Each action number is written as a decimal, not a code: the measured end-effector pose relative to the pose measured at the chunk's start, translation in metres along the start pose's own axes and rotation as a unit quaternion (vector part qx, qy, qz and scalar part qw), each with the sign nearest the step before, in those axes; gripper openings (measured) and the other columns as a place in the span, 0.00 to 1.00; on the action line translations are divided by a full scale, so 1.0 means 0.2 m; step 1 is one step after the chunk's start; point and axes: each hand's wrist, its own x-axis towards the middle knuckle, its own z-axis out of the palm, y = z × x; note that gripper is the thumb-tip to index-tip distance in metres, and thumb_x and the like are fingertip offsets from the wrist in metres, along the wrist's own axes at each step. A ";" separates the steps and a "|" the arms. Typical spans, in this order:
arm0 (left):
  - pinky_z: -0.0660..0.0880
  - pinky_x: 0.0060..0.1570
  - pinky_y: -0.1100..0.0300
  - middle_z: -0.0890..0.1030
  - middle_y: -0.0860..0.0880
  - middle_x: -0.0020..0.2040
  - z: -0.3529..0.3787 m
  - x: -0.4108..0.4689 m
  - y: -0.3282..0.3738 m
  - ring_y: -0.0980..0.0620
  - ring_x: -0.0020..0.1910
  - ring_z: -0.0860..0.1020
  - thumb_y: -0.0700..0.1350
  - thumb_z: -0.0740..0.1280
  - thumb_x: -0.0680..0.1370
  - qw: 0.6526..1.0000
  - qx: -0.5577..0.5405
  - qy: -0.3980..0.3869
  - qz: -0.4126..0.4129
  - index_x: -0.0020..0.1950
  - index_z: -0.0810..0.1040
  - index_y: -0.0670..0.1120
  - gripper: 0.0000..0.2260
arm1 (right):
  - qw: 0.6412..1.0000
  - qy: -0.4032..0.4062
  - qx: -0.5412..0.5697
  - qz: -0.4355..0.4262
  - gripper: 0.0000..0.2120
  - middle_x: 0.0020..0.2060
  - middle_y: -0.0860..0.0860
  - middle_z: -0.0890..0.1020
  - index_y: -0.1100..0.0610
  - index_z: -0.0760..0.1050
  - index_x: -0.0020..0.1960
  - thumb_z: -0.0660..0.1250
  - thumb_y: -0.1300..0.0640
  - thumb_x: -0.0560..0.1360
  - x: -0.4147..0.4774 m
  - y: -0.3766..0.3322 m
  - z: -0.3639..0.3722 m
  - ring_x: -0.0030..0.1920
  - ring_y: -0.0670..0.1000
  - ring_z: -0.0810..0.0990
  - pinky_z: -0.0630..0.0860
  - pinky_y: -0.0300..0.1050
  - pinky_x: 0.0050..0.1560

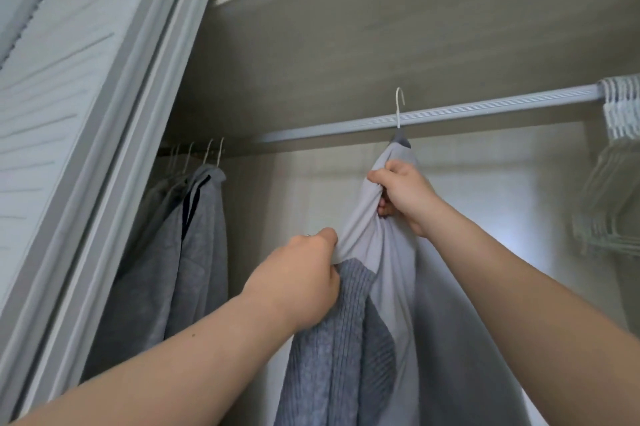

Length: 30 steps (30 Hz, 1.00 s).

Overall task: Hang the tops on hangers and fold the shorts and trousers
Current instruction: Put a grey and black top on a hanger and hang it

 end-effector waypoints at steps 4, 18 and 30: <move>0.75 0.42 0.47 0.71 0.49 0.39 0.03 -0.06 -0.07 0.41 0.40 0.74 0.43 0.58 0.78 1.000 0.000 -0.011 -0.005 0.39 0.59 0.50 0.10 | 0.999 -0.031 0.007 0.027 0.15 0.24 0.54 0.69 0.56 0.65 0.37 0.63 0.61 0.81 -0.05 0.06 0.04 0.20 0.47 0.69 0.69 0.38 0.21; 0.76 0.45 0.47 0.74 0.47 0.44 0.07 -0.25 -0.10 0.43 0.44 0.76 0.40 0.62 0.73 0.988 -0.032 -0.144 -0.038 0.43 0.60 0.51 0.11 | 0.948 -0.039 -0.316 0.023 0.30 0.37 0.57 0.80 0.55 0.59 0.63 0.67 0.44 0.68 -0.24 0.00 0.16 0.22 0.57 0.81 0.78 0.49 0.22; 0.71 0.44 0.52 0.75 0.45 0.50 0.01 -0.34 -0.26 0.41 0.51 0.76 0.42 0.61 0.75 0.980 0.069 -0.175 -0.065 0.48 0.63 0.50 0.07 | 0.937 -0.023 -0.334 -0.097 0.10 0.49 0.62 0.75 0.60 0.64 0.56 0.61 0.57 0.79 -0.24 0.02 0.33 0.45 0.60 0.71 0.65 0.47 0.43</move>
